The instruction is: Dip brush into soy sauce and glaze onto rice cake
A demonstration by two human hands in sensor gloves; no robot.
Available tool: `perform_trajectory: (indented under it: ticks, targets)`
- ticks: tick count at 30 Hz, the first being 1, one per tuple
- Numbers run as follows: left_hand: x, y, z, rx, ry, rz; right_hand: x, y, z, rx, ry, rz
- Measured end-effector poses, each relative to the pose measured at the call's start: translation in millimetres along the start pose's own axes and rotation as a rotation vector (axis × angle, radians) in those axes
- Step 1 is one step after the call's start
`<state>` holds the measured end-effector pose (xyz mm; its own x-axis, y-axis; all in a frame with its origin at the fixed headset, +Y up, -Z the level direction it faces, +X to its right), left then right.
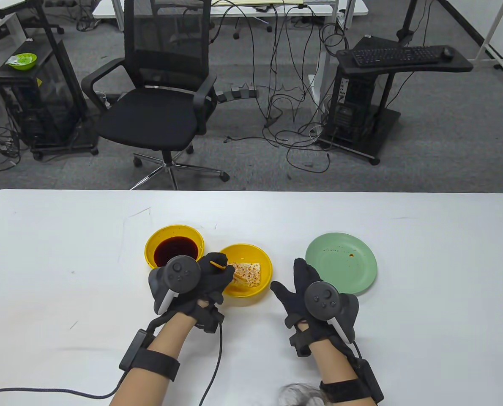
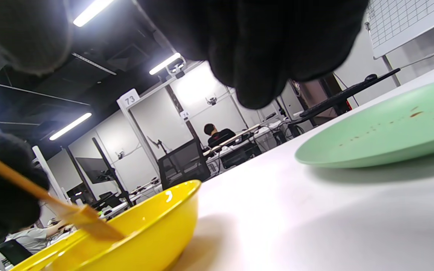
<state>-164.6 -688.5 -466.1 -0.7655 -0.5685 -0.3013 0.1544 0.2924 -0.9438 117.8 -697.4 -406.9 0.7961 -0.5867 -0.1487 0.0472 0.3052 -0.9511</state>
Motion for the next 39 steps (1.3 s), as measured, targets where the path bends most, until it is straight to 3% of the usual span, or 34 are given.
perform_trajectory:
  ticks: [5,12,18,24,26,32,37,39]
  targets:
    - [2,4,17,0.027,-0.039,-0.046,-4,-1,2,0.005,0.000,0.012]
    - [4,3,-8,0.037,0.016,-0.026,0,0,3,0.011,0.004,0.001]
    - [5,4,9,0.039,-0.030,-0.059,-1,0,3,0.014,0.006,0.006]
    - [3,-4,-10,0.029,0.068,-0.018,2,2,4,0.017,0.009,-0.001]
    - [3,-2,-8,0.039,0.035,0.002,1,1,3,0.012,0.007,-0.001]
    - [7,0,8,0.013,-0.069,-0.091,0,1,3,0.018,0.007,0.003]
    - [3,-3,-11,0.027,0.054,-0.040,1,2,6,0.028,0.013,0.000]
    - [0,-1,-10,0.013,0.023,-0.020,1,2,5,0.025,0.014,0.002]
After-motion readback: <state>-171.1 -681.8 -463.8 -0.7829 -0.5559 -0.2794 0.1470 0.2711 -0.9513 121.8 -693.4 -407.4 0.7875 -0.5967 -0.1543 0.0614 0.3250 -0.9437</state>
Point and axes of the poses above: the tracker on the back of each hand, its own x axis roughly to the little-finger side, its own y axis roughly from the wrist to the fingertips, z = x × y, the point moved 4 cm from there along y, roughly from the wrist to the fingertips, and after that the axes turned 4 degrees about y, right-handed, at the moved point
